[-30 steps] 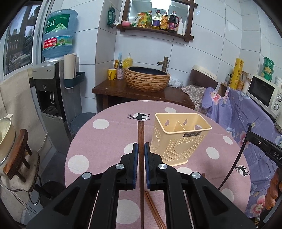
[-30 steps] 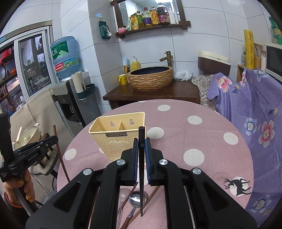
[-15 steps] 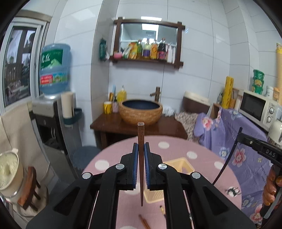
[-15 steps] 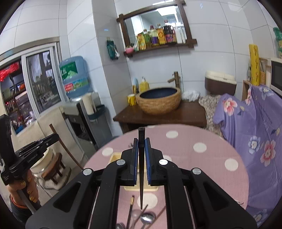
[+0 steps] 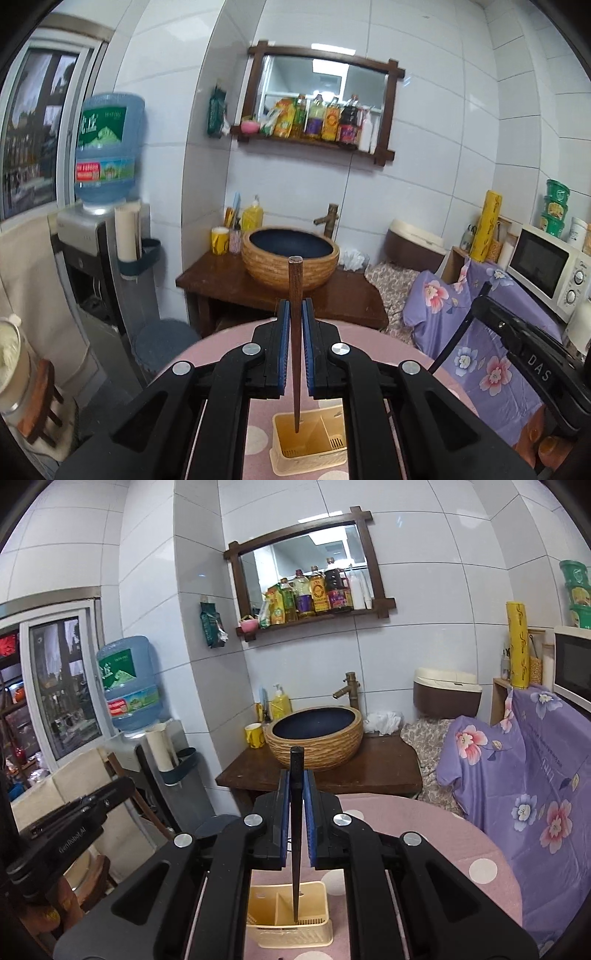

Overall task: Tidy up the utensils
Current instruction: 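Carry both chopsticks over the cream holder and lower them into its compartments, then open both tools to release the chopsticks inside the holder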

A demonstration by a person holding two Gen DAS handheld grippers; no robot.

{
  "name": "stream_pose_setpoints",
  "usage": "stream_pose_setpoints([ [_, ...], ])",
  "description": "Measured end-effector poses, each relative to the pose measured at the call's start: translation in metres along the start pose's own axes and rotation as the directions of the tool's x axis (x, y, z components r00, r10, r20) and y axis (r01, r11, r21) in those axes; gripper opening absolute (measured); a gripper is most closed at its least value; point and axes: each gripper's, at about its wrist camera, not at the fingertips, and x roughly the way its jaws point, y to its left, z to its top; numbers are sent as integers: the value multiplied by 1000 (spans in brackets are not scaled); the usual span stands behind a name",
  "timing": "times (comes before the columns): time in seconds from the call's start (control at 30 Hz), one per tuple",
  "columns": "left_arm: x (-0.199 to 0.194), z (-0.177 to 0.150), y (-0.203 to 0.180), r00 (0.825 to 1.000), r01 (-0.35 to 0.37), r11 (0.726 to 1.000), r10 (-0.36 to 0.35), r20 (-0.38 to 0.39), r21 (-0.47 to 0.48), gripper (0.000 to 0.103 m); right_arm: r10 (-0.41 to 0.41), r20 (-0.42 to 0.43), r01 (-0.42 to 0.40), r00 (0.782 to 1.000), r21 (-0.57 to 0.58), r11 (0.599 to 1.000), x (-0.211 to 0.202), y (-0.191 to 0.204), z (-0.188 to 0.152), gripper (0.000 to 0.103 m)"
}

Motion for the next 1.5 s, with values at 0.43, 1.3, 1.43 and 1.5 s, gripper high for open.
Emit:
stream_pose_setpoints([
  [0.43,47,-69,17,986,12,998,-23,-164,-62,8,-16,-162,19,987,16,1000,52,-17,-74,8],
  [1.3,32,-106,29,988,17,997,-29,-152,-79,64,-45,-99,45,994,-4,999,27,-22,-102,61],
  [1.43,17,-122,32,988,16,997,-28,-152,-79,74,-62,-108,61,992,-16,998,16,-25,-118,62],
  [1.5,9,-132,33,987,14,997,-26,-157,-72,78,-69,-117,67,991,-25,997,11,-27,-127,63],
])
